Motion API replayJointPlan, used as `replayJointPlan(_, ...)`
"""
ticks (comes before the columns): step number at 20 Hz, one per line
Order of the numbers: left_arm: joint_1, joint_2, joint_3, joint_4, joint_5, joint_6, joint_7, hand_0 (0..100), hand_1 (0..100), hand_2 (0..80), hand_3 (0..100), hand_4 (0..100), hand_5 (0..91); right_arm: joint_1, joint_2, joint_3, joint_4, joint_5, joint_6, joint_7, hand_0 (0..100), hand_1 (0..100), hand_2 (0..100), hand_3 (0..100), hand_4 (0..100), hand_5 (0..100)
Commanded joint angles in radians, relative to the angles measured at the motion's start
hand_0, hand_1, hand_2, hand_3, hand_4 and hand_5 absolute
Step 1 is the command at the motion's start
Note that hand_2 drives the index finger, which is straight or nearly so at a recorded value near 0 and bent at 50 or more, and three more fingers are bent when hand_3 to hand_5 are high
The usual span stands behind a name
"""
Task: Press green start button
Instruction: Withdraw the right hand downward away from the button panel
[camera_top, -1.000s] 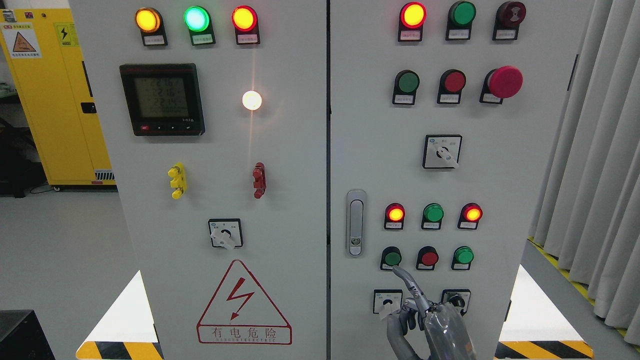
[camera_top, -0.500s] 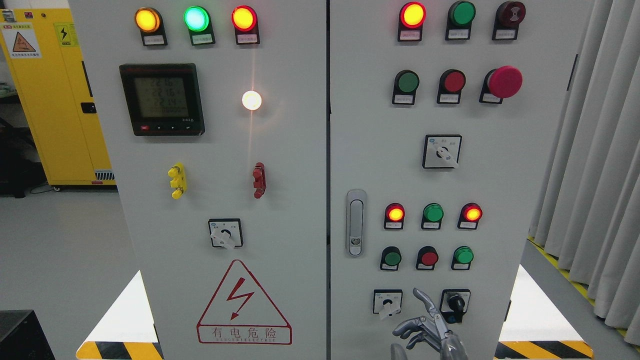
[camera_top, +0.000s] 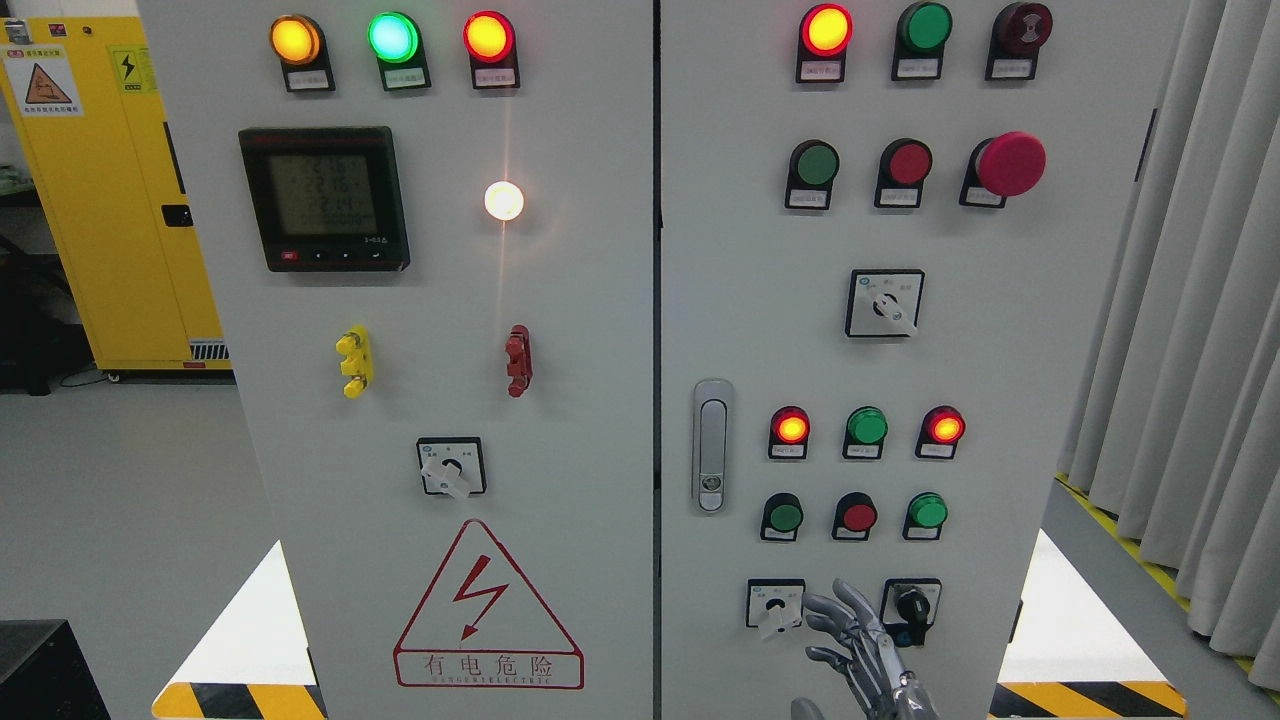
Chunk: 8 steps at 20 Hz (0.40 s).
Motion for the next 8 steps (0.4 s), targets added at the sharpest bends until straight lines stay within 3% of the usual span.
replayJointPlan(1, 0.000, 0.000, 0.000, 0.000, 0.000, 0.000, 0.000, 12, 56, 0.0, 0, 0, 0.0, 0.018, 0.012, 0.017, -0.048, 0.011, -0.001, 0.000, 36, 55, 0, 7, 9, 8)
replayJointPlan(8, 0.000, 0.000, 0.000, 0.000, 0.000, 0.000, 0.000, 12, 56, 0.0, 0, 0, 0.0, 0.019, 0.012, 0.017, -0.048, 0.016, -0.001, -0.002, 35, 55, 0, 7, 9, 7)
